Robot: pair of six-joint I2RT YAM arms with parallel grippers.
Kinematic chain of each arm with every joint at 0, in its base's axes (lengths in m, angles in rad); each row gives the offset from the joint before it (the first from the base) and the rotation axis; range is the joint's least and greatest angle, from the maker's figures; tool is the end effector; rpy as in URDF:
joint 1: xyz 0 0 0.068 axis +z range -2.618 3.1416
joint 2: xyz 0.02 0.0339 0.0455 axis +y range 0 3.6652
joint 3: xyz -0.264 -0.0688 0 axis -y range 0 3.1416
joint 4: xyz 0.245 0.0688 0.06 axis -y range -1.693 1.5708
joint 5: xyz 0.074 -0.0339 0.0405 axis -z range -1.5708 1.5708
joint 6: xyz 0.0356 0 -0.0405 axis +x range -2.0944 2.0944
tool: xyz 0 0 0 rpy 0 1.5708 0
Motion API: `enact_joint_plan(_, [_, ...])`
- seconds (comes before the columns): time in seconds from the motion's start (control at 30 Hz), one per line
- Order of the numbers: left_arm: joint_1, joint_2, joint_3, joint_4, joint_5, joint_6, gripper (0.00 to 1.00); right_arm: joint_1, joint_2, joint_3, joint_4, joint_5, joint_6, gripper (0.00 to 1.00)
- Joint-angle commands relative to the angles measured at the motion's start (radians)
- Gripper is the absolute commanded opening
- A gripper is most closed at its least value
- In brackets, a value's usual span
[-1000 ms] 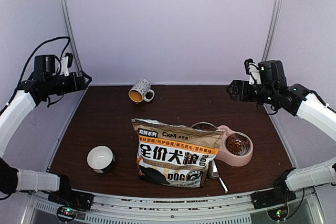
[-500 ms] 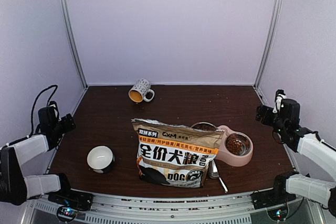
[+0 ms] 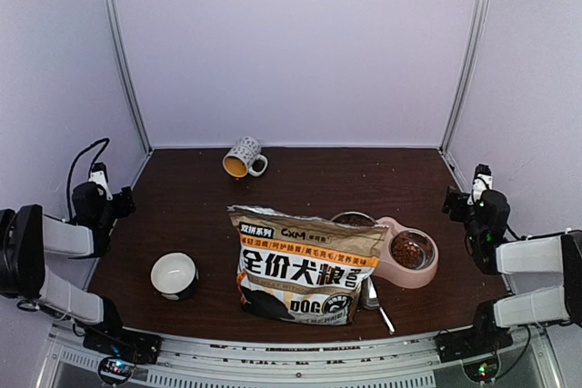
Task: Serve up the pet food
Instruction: Reset both arms
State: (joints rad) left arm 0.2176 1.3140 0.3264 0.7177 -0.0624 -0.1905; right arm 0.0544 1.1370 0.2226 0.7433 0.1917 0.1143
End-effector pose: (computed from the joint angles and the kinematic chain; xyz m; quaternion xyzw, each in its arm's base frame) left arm 0.2373 0.0547 0.1682 -0.1797 0.7751 0.0330 0.6049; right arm 0.2135 0.0048 0.1770 0.0844 0.7592 -0.0189 0.6450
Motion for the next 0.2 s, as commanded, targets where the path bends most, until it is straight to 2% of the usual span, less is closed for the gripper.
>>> enact_joint_plan(0.0, [-0.006,0.011,0.039,0.125,0.079,0.055,0.86,-0.022,0.081,0.013,0.231,-0.002,-0.019,0.95])
enact_joint_plan(0.07, [-0.012,0.004,0.02,0.152,0.08,0.06,0.86,-0.023,0.124,0.013,0.283,-0.021,-0.027,0.95])
enact_joint_plan(0.17, [-0.023,0.0,0.007,0.175,0.072,0.072,0.88,-0.024,0.123,0.023,0.257,-0.025,-0.026,0.95])
